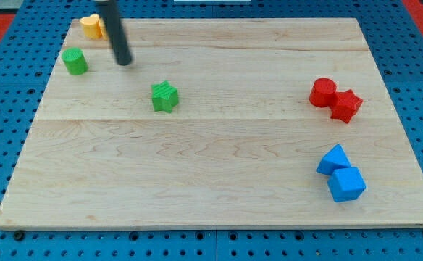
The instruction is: Move the blue cube below the green circle
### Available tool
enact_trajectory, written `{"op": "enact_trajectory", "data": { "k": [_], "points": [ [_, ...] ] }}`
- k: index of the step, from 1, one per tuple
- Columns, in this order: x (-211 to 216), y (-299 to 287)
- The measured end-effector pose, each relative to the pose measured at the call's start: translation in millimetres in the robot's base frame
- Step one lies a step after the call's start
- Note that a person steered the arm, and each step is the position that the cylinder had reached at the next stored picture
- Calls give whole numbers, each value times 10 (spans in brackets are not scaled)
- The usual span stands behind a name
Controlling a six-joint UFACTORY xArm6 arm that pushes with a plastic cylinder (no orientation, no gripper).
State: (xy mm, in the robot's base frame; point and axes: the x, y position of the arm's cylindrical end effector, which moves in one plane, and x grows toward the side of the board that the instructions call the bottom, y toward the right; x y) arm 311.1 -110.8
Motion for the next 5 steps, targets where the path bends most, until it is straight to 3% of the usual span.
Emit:
{"op": "enact_trajectory", "data": {
  "k": [1, 2, 3, 4, 5],
  "points": [
    [343, 549],
    [849, 419],
    [1240, -146],
    [1124, -266],
    [1288, -977]
  ]
}}
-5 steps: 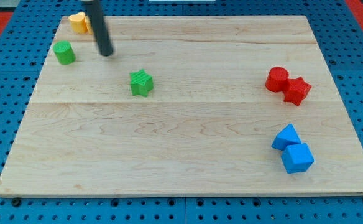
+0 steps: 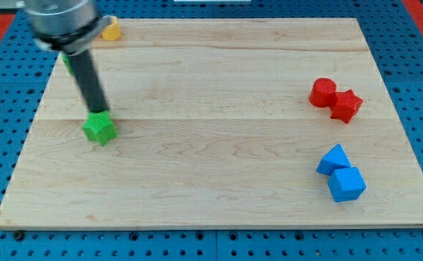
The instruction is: Move the blue cube below the green circle
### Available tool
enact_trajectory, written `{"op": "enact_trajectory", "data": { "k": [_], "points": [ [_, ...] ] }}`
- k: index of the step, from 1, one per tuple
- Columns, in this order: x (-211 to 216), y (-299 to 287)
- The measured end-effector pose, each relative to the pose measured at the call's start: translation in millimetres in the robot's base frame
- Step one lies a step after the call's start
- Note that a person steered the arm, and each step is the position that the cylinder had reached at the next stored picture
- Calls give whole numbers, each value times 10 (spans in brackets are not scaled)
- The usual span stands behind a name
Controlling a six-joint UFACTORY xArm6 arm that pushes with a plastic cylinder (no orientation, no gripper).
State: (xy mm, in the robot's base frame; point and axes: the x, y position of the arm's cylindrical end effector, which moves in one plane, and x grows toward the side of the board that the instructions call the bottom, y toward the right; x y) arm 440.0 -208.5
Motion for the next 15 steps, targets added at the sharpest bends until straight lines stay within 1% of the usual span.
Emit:
{"op": "enact_trajectory", "data": {
  "k": [1, 2, 3, 4, 5, 6, 7, 8, 9, 10, 11, 12, 13, 14, 15],
  "points": [
    [257, 588],
    [451, 948],
    [478, 1097],
    [437, 2404],
    [212, 3112],
    [291, 4104],
    [963, 4182],
    [1012, 3486],
    [683, 2881],
    [554, 2678],
    [682, 3618],
    [1297, 4231],
    [1779, 3834],
    [1559, 3156],
    [1470, 3354]
  ]
}}
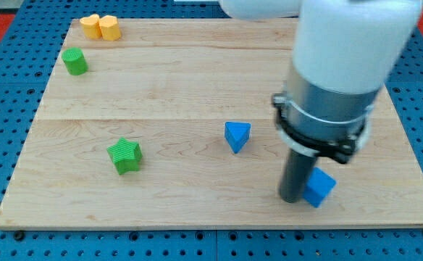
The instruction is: Move the blue cube below the green circle
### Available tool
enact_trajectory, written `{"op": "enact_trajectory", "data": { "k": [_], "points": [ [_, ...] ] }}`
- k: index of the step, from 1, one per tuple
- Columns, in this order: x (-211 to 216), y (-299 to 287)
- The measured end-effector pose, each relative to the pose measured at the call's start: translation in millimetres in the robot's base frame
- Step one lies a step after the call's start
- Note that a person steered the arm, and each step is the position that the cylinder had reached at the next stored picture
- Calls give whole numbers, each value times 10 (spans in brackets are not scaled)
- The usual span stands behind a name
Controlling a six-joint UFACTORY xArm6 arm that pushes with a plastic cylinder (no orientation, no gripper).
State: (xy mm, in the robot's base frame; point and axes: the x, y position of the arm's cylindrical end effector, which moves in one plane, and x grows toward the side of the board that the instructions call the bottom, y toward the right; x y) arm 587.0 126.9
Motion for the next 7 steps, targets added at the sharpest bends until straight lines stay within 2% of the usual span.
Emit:
{"op": "enact_trajectory", "data": {
  "k": [1, 2, 4, 5, 6, 7],
  "points": [
    [269, 759],
    [37, 1101],
    [-258, -1250],
    [-139, -573],
    [-268, -251],
    [-595, -1217]
  ]
}}
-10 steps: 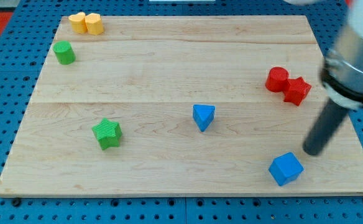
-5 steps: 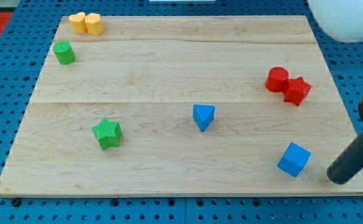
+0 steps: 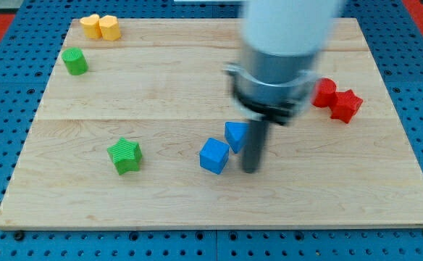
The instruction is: Move the blue cube below the green circle
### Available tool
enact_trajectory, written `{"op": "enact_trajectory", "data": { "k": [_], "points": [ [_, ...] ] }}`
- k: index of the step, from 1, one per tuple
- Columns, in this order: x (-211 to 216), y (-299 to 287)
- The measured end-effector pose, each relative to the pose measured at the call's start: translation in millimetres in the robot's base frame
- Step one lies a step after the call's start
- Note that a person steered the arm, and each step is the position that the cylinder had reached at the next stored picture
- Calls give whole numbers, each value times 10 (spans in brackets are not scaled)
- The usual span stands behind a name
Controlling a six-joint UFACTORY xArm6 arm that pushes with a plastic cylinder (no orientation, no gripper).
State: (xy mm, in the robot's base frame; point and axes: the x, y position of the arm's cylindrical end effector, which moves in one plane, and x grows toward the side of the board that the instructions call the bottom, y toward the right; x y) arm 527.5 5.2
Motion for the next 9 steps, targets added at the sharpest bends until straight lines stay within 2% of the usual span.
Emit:
{"op": "enact_trajectory", "data": {
  "k": [2, 3, 5, 6, 7, 8, 9],
  "points": [
    [-657, -1261],
    [-639, -1192],
    [-490, -1502],
    [-660, -1956],
    [-697, -1917],
    [-343, -2022],
    [-405, -2247]
  ]
}}
